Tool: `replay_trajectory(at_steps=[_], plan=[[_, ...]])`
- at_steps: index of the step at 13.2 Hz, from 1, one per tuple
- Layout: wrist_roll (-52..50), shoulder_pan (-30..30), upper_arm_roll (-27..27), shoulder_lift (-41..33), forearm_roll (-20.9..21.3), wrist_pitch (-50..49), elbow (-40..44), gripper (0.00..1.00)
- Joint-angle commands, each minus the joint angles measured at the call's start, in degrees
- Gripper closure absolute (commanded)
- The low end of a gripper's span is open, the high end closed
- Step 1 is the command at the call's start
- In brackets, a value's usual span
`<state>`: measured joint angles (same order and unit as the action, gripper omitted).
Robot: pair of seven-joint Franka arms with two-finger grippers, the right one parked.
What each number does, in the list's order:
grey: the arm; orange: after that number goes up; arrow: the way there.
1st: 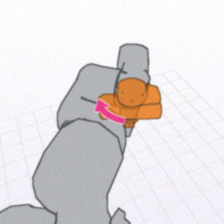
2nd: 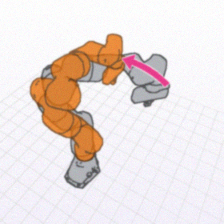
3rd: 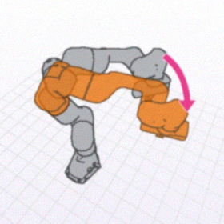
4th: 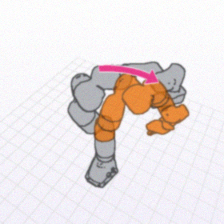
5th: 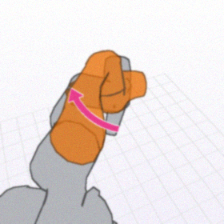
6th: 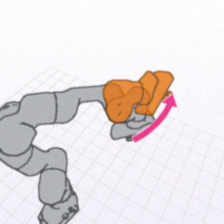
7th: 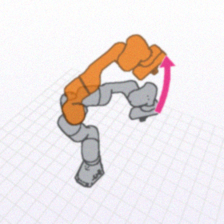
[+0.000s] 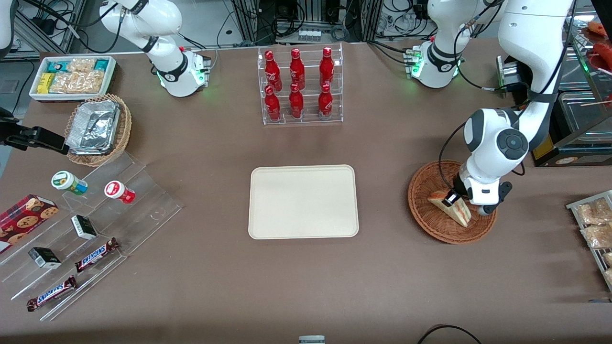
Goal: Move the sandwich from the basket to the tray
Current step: 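Lift the sandwich with the left gripper and carry it toward the cream tray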
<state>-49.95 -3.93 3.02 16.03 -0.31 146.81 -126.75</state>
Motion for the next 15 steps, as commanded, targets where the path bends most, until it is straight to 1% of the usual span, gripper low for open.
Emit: replay_trajectory(at_steps=[1,2,4,5,7,9,11,13,15], plan=[[-0.2,-0.3,0.1,-2.5,0.7,-4.5,2.5,1.00],[-0.2,-0.3,0.2,-3.6,2.1,-10.2,5.0,1.00],[-0.3,-2.6,0.8,-4.8,5.1,-22.9,12.2,0.99],[-0.4,-4.6,0.8,-4.6,5.3,-28.0,16.1,0.99],[-1.0,-9.6,0.8,-3.7,5.2,-33.9,22.0,0.99],[-0.5,-14.6,0.8,-2.5,5.2,-36.7,25.0,0.99],[0.0,-18.9,0.9,-0.4,5.1,-36.6,26.5,0.99],[-0.2,-24.3,1.1,3.6,4.7,-36.0,29.3,0.99],[-1.2,-28.8,1.2,9.4,4.4,-36.1,35.7,0.99]])
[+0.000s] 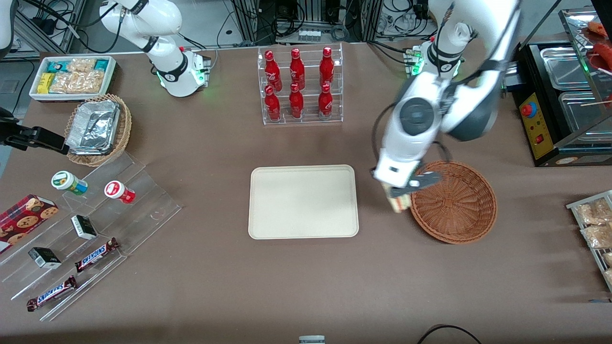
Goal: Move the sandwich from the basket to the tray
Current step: 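Lift the sandwich with the left gripper and carry it toward the cream tray, then lower the sandwich onto the middle of the cream tray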
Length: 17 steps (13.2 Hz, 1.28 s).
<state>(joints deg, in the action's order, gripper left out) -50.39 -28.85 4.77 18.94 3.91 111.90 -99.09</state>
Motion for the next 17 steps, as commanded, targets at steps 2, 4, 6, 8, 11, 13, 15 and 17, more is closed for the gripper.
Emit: replay_trajectory(at_steps=[2,4,6,8,11,13,15,17], plan=[[-0.7,-6.6,-0.6,11.9,-0.1,0.1,12.6,0.99],[-0.7,-9.5,0.3,15.8,0.3,5.6,15.0,0.99],[-0.8,-10.7,0.3,19.6,0.0,9.7,17.5,0.99],[-1.8,-11.8,0.3,22.4,0.5,12.0,19.9,0.98],[-1.6,-13.7,0.2,25.5,1.0,14.5,21.7,0.98],[-1.7,-14.4,0.2,26.1,0.9,16.9,21.8,0.98],[-1.8,-15.4,0.2,27.0,2.1,17.2,21.8,0.98],[-1.8,-15.8,0.1,27.5,3.5,17.7,21.6,0.99]])
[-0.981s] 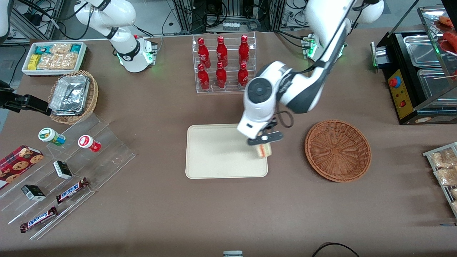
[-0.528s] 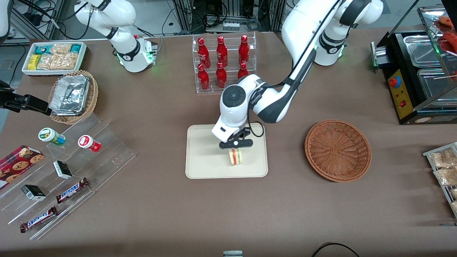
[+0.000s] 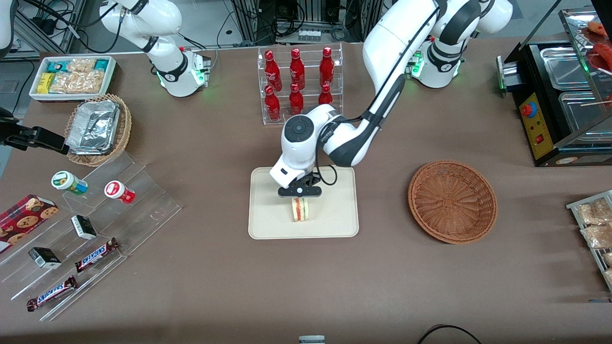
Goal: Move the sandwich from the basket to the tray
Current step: 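Lower the sandwich onto the middle of the cream tray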
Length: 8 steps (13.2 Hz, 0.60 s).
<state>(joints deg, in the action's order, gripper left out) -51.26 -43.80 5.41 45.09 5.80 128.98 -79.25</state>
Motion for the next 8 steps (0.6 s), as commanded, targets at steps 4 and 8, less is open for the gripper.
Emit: replay_trajectory(at_steps=[4,8], plan=[[-1.1,-0.8,-0.9,2.7,1.7,1.4,2.0,0.65],[-1.6,-0.6,-0.9,0.8,1.5,0.1,1.8,0.01]])
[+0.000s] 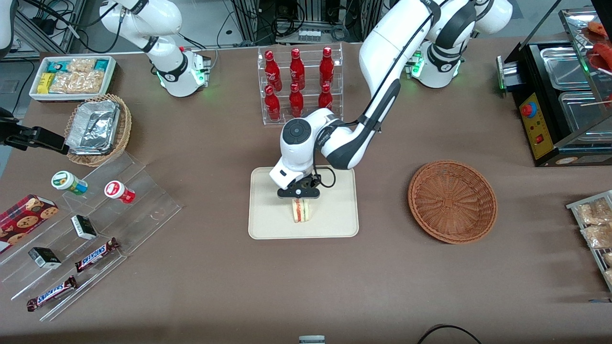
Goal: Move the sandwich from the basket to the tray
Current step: 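Lower the sandwich onto the middle of the cream tray, then open the left gripper to release the sandwich and raise it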
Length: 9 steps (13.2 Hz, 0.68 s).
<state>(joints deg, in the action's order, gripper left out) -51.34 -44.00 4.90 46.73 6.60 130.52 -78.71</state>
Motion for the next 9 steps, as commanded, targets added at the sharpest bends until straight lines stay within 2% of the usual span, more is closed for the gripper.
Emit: replay_trajectory(at_steps=[1,6,9], plan=[[-3.3,0.0,-0.5,-3.3,0.8,-4.8,0.9,0.01],[-8.1,4.7,-0.4,-14.5,-0.1,-19.0,0.6,0.01],[-6.5,8.7,-0.3,-20.6,-0.2,-28.0,0.4,0.01]])
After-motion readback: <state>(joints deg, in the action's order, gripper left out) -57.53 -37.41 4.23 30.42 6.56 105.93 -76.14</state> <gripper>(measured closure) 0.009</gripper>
